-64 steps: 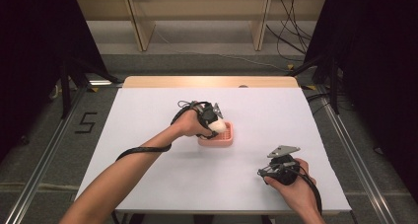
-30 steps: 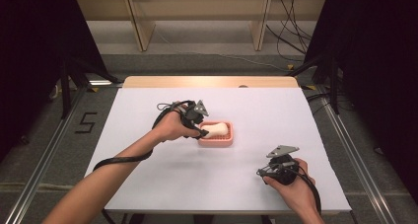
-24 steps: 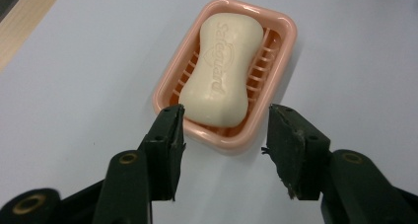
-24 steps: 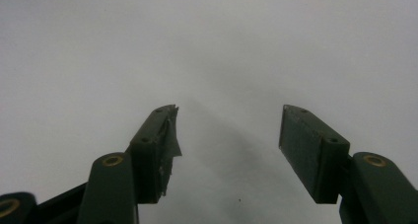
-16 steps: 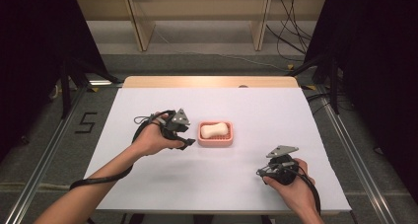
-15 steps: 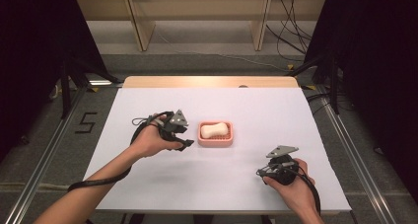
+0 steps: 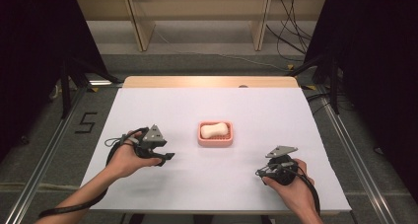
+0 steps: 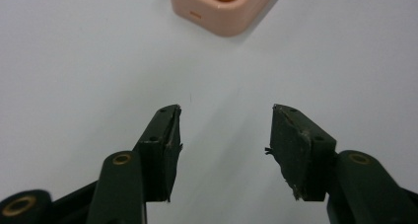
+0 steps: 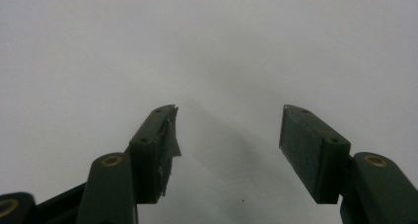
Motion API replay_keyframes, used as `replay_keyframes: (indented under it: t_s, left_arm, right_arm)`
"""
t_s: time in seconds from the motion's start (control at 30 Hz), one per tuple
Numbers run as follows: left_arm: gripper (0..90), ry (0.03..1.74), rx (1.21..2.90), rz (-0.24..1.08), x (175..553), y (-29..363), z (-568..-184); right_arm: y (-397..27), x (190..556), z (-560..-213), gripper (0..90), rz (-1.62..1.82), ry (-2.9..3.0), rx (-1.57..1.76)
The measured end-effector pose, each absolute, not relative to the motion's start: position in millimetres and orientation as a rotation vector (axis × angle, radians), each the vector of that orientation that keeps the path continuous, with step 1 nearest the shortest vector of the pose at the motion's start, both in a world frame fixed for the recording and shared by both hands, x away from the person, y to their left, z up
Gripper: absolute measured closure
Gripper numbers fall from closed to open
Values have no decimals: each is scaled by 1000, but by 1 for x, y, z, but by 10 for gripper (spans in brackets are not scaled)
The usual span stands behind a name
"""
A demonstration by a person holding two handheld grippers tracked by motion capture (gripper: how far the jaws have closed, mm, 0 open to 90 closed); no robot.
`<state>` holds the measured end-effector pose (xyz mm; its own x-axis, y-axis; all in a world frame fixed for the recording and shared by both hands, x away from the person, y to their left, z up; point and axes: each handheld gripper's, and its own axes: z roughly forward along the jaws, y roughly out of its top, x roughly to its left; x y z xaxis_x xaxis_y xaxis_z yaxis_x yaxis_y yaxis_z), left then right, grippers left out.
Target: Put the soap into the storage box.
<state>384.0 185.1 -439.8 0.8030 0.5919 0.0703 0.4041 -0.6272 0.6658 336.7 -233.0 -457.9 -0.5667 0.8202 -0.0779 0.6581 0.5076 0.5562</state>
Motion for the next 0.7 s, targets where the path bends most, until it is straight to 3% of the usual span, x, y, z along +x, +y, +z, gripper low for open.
replay_keyframes:
  t_s: [0.33,0.7]
  left_arm:
    - [467,824,2321,336,359,214,-472]
    - [470,874,2263,347,355,223,-482]
  right_arm:
    - [-231,337,-458,397,679,2425,1234]
    - [-231,336,-458,395,680,2426,1229]
